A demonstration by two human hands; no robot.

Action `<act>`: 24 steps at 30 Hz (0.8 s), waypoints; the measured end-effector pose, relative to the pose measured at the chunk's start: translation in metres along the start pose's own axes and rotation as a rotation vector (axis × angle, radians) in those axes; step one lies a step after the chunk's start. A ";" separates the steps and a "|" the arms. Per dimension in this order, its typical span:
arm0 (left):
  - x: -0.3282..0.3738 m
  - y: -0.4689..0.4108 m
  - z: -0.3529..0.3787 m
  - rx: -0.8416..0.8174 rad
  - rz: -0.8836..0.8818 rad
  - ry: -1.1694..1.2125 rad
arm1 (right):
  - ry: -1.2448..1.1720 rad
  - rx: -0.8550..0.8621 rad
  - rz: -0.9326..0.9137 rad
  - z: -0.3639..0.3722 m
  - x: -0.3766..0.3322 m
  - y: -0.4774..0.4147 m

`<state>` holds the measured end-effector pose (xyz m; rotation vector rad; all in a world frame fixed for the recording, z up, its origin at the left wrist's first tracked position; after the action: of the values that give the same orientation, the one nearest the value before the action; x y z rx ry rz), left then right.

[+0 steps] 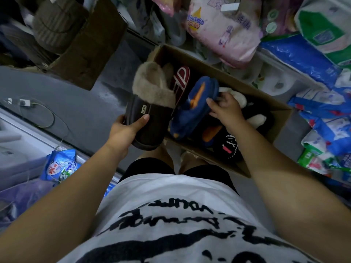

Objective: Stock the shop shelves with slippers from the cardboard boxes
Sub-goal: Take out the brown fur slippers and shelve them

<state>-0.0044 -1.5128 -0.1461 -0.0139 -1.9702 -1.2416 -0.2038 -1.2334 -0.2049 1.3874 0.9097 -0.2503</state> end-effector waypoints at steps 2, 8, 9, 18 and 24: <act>0.000 0.000 -0.003 0.004 -0.012 0.036 | -0.037 0.057 0.032 0.003 0.003 -0.001; -0.006 0.001 0.016 -0.050 -0.030 0.010 | 0.218 0.404 0.100 -0.071 0.053 0.013; -0.008 0.001 0.023 -0.068 -0.037 0.003 | 0.239 0.458 0.115 -0.088 0.064 0.020; -0.041 0.009 0.077 -0.210 -0.136 -0.155 | 0.255 0.475 0.306 -0.153 0.164 0.043; -0.053 0.007 0.092 -0.190 -0.176 -0.265 | 0.315 0.347 0.108 -0.123 0.157 0.038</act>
<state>-0.0217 -1.4186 -0.1927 -0.1074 -2.1043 -1.6081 -0.1270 -1.0583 -0.2727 1.8271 1.0799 -0.1104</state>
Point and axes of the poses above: each hand's wrist, its own y-axis away from the middle knuckle, its own z-axis out of the palm, x = y × z, the point moved 9 cm from there along -y, towards the middle knuckle
